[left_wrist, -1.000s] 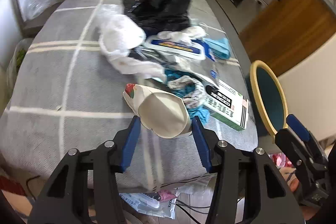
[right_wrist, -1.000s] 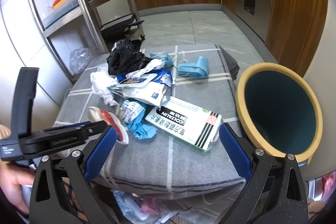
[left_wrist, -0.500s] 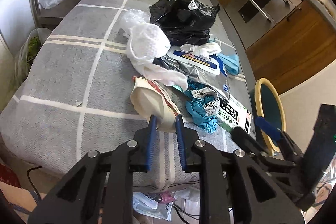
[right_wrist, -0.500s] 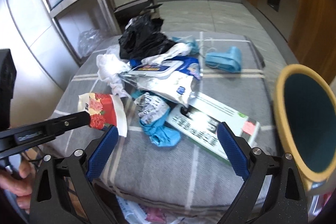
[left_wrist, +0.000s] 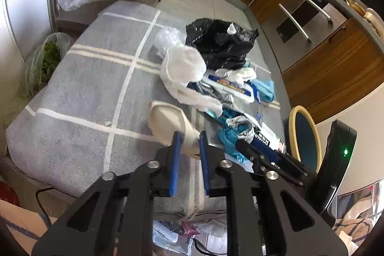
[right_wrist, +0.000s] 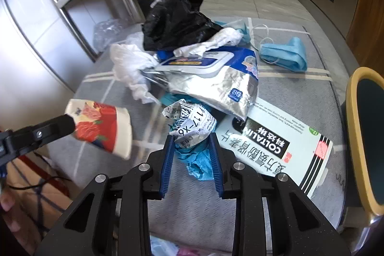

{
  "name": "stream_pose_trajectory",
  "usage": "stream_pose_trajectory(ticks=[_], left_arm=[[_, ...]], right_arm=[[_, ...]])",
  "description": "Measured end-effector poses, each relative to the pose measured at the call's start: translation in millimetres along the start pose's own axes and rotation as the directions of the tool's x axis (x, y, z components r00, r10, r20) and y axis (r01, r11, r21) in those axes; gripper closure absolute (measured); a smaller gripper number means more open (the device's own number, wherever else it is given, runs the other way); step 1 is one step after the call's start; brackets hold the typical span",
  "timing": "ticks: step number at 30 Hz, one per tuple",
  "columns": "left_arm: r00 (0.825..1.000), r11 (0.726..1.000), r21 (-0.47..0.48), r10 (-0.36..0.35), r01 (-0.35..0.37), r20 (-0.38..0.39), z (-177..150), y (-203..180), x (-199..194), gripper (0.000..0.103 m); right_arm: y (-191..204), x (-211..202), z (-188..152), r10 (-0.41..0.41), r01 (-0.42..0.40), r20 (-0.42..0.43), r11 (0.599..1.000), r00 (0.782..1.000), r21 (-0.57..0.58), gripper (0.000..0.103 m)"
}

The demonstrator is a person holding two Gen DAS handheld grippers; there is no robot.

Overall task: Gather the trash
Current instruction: 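Carry the paper cup and wrapper in both grippers over the teal bin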

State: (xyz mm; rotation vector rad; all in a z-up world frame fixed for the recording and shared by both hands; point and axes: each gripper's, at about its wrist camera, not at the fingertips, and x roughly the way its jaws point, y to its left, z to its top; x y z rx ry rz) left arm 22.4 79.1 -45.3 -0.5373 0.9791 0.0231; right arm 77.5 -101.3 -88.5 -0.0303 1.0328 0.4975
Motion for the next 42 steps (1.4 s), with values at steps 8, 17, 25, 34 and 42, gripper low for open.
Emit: stream_pose_trajectory(ticks=[8,17,25,34,42], left_arm=[[1.000,1.000,0.011,0.018,-0.018,-0.022,0.3,-2.2,6.6,0.103],[1.000,1.000,0.009,0.025,-0.025,0.008,-0.4,-4.1,-6.2,0.088],[0.983,0.972,0.159,0.165,-0.176,0.077,15.6,-21.9,-15.7,0.028],[0.960,0.923,0.321,0.258,-0.213,-0.106,24.0,-19.1,37.6,0.027],[0.952,0.918,0.347,0.262,-0.194,-0.161,17.5,-19.1,48.4,0.068]], right_arm=[[-7.5,-29.1,-8.7,0.036,-0.038,0.036,0.998,0.999,0.045,0.073],[-13.2,-52.9,-19.9,0.045,-0.050,0.068,0.995,0.997,0.081,0.073],[-13.7,-64.5,-21.9,0.060,-0.068,0.092,0.993,0.994,0.092,0.073],[-18.1,-94.6,-19.0,0.072,-0.089,0.153,0.990,0.986,0.111,0.073],[-24.9,-115.0,-20.9,0.074,-0.101,0.193,0.986,0.978,0.132,0.073]])
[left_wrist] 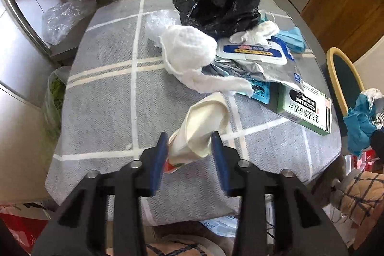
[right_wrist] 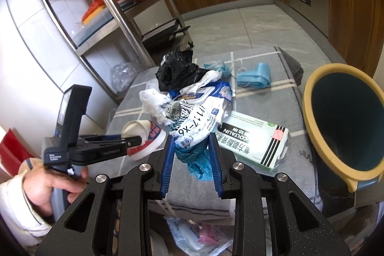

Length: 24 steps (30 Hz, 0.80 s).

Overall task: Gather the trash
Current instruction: 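Carry the paper cup and wrapper in both grippers over the teal bin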

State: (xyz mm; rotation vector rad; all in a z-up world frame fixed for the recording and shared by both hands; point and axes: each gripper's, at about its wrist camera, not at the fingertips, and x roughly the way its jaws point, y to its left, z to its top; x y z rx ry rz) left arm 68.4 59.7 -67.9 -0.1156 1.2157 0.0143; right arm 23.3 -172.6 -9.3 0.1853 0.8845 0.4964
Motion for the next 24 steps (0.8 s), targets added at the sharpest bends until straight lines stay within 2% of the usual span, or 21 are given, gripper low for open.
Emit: stream_pose_trajectory(ticks=[3,6,13,18,24], left_arm=[[1.000,1.000,0.017,-0.014,0.014,0.019,-0.6,-4.7,-5.5,0.073],[0.998,0.999,0.029,-0.031,0.029,0.051,-1.1,-10.0,-14.8,0.074],[0.986,0.993,0.044,-0.117,0.112,0.123,1.6,-28.2,-42.3,0.074],[0.965,0.975,0.082,-0.216,0.206,0.146,11.1,-60.1,-60.0,0.074],[0.935,0.942,0.121,-0.327,0.312,0.135,25.6,-94.3,-65.7,0.074]], right_arm=[[-1.9,-2.2,0.9,-0.002,0.002,0.006,1.000,1.000,0.005,0.073],[-4.4,-4.8,1.3,-0.002,0.002,0.014,1.000,1.000,0.014,0.073],[-12.0,-12.5,2.8,-0.020,0.019,0.038,0.999,0.999,0.027,0.073],[-26.6,-27.3,5.1,-0.053,0.049,0.073,0.997,0.996,0.052,0.073],[-48.7,-46.1,9.2,-0.111,0.102,0.119,0.992,0.987,0.075,0.073]])
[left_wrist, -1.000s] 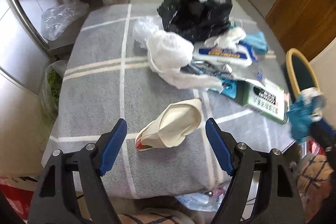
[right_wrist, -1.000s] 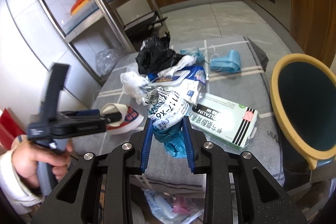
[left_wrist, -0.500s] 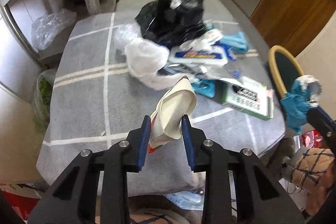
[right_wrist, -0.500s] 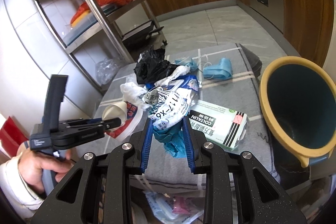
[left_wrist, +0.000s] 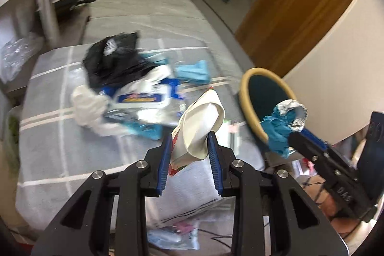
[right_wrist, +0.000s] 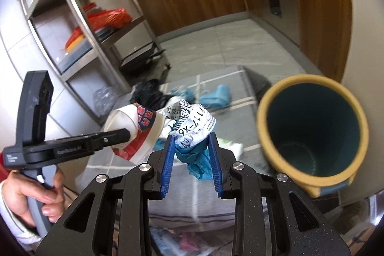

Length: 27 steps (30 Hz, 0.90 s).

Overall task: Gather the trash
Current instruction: 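Carry the paper cup and wrapper in both grippers over the teal bin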

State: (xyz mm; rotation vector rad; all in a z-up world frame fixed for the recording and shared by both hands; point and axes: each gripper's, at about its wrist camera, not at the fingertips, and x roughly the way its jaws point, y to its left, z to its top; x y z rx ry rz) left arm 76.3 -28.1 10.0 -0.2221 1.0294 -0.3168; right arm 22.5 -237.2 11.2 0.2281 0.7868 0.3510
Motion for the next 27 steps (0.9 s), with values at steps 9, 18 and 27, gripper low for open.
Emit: stream_pose_trajectory(ticks=[9,18,27], left_arm=[[0.991,0.990,0.065,-0.126,0.129,-0.040,20.8,-51.3,29.3,0.074],[0.974,0.969,0.128,-0.198,0.211,-0.109,46.3,-102.8,76.1,0.074],[0.959,0.962,0.121,-0.223,0.246,-0.177,55.1,-132.1,133.4,0.073]], right_arm=[[-51.7,-19.3,0.9,-0.115,0.112,0.043,0.992,0.992,0.065,0.073],[-100.3,-31.2,0.0,-0.208,0.197,0.055,0.967,0.977,0.163,0.073],[-130.2,-16.1,-3.6,-0.246,0.238,0.008,0.943,0.969,0.231,0.072]])
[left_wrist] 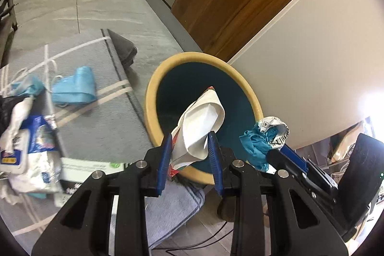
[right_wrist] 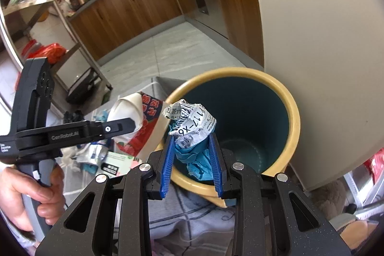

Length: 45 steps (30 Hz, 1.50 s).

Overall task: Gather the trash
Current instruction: 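Carry the paper cup and wrapper in both grippers over the teal bin, then open both grippers to drop the cup and wrapper into the bin, then grasp the black plastic bag with the left gripper while the right grasps white tissue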

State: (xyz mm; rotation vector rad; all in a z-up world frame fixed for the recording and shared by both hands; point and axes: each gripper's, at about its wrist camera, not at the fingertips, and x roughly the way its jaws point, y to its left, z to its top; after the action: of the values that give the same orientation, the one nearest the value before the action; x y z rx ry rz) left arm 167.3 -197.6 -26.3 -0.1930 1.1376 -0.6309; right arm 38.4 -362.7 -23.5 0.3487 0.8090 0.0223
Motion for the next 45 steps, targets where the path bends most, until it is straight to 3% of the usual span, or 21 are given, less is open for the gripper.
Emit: stream_pose_trajectory(ticks=[8,20,27,33,45], left_arm=[[1.000,1.000,-0.004,-0.024,0.024,-0.007,5.0,-2.3,33.8,0.073],[0.998,0.998,-0.025,-0.062,0.062,0.005,8.0,-4.6,50.7,0.069],[0.996,0.998,-0.024,-0.048,0.050,0.073,9.5,0.1,22.6,0.051],[0.993,1.000,0.001,-0.016,0.016,0.118,7.9,3.8,-5.3,0.048],[0.972,0.990,0.018,0.133,-0.139,0.191,7.6,36.0,-76.5,0.033]], right_arm=[[-14.7,20.2,-4.2,0.011,-0.007,-0.049,0.998,0.999,0.066,0.072],[-19.7,39.7,-3.9,-0.025,0.033,-0.085,0.995,0.996,0.090,0.072],[-22.6,40.8,0.7,-0.064,0.070,-0.059,0.993,0.996,0.098,0.065],[-18.8,34.6,5.2,-0.066,0.069,-0.028,0.992,0.997,0.107,0.049],[26.6,26.8,14.0,-0.007,0.007,-0.010,1.000,1.000,0.018,0.035]])
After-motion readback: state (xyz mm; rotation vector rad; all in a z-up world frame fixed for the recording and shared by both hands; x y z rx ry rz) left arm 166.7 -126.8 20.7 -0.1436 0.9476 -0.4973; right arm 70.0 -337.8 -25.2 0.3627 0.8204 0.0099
